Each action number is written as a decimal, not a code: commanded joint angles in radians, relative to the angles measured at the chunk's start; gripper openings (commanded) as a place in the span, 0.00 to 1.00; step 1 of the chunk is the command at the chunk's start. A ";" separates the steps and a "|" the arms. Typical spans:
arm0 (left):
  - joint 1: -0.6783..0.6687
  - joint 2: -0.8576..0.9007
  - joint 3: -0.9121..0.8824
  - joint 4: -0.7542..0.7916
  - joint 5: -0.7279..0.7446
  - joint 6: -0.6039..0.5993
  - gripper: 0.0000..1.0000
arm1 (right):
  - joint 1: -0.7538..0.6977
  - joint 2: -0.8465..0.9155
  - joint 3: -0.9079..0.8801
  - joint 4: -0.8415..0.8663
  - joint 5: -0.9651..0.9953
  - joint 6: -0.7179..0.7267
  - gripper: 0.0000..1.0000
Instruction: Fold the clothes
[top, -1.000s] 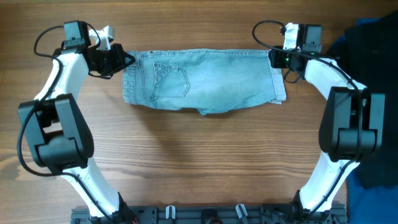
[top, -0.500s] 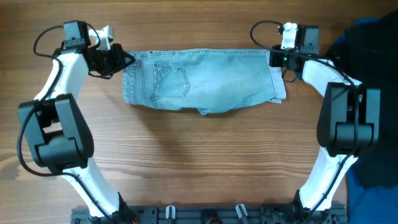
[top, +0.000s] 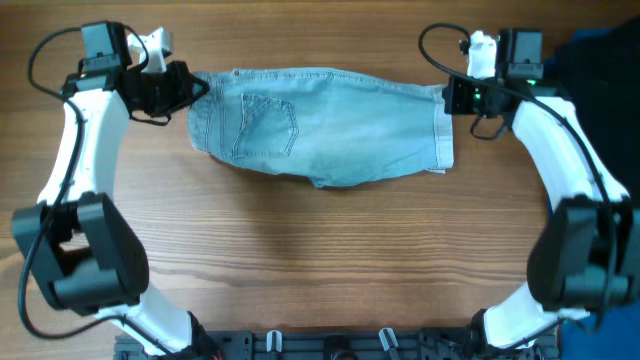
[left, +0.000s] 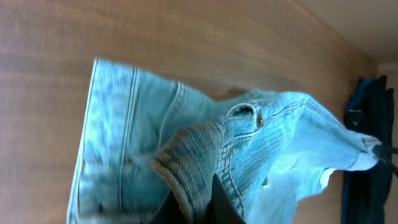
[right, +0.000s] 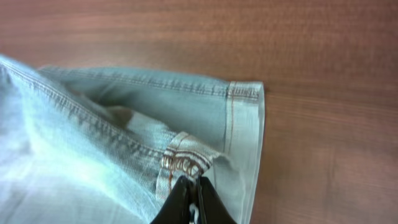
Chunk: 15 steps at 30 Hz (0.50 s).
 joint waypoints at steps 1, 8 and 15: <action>-0.002 -0.076 0.005 -0.124 -0.050 0.005 0.04 | -0.003 -0.134 0.003 -0.169 -0.016 0.006 0.04; -0.003 -0.079 0.005 -0.468 -0.170 0.000 0.04 | -0.002 -0.182 -0.022 -0.593 -0.016 0.054 0.04; -0.003 -0.079 0.005 -0.702 -0.301 -0.055 0.04 | -0.002 -0.182 -0.079 -0.719 -0.011 0.112 0.04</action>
